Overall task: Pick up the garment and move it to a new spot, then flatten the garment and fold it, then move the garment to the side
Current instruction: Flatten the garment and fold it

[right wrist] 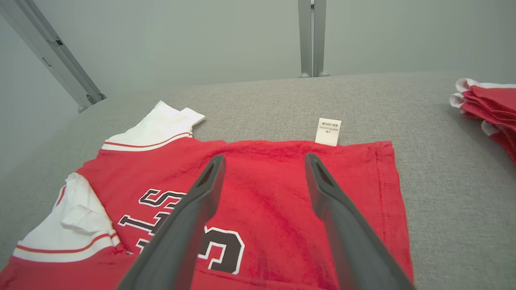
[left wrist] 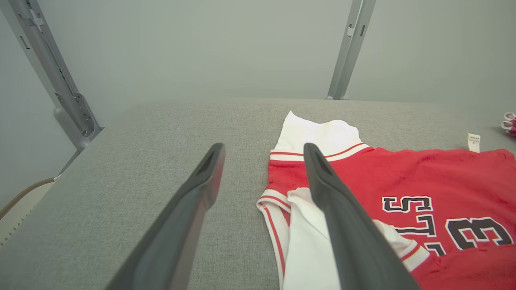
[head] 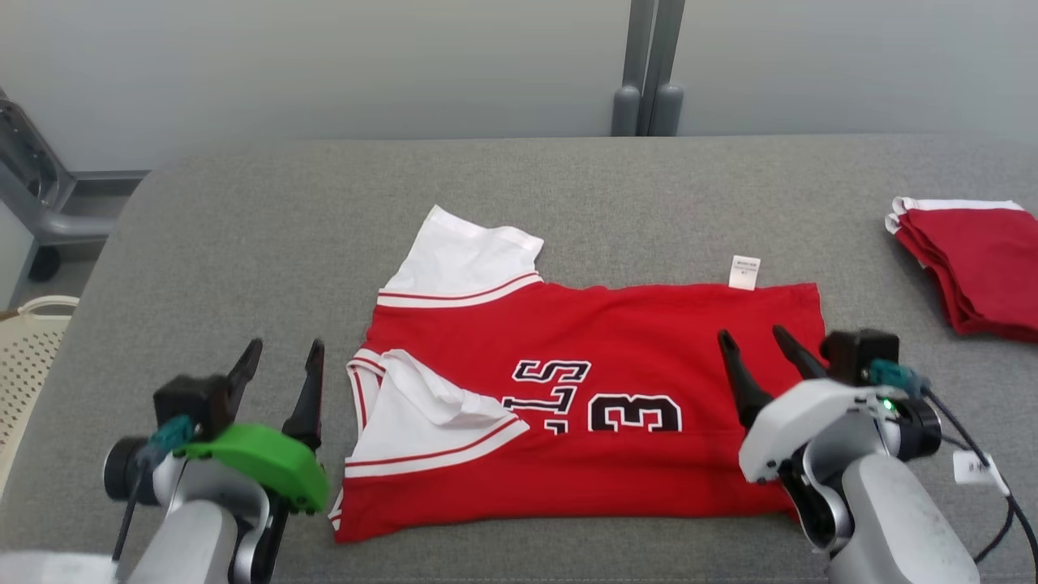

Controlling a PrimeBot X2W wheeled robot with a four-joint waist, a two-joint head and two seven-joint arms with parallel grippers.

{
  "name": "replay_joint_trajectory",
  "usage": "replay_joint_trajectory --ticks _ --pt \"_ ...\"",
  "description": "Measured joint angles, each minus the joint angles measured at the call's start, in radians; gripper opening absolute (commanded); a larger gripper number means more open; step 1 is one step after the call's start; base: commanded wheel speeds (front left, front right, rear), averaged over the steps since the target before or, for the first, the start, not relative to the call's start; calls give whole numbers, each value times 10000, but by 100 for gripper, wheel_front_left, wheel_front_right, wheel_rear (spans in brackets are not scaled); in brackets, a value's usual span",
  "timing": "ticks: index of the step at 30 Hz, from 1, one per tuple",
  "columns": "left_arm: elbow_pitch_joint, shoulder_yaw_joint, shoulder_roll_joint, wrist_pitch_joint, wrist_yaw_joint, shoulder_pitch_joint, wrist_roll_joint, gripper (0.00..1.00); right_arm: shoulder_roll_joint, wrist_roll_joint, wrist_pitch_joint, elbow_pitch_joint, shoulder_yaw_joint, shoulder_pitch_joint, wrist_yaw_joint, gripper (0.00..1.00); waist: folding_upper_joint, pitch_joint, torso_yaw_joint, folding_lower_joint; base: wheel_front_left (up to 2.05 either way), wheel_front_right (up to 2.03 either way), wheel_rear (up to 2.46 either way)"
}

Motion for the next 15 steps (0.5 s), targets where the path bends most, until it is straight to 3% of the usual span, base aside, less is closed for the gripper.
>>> replay_joint_trajectory --ticks 1,5,15 --pt "0 0 0 0 0 0 0 100 0 0 0 0 0 0 0 100 0 0 0 0 0 0 0" --pt "522 -420 -19 867 -407 -1546 117 100 -151 -171 1661 -311 334 -993 2 100 0 463 -94 0 0 0 0" --pt "2374 -988 -4 2435 -769 -5358 600 100 -1342 -278 5032 -1020 872 -3280 2 100 0 2136 -533 0 0 0 0"
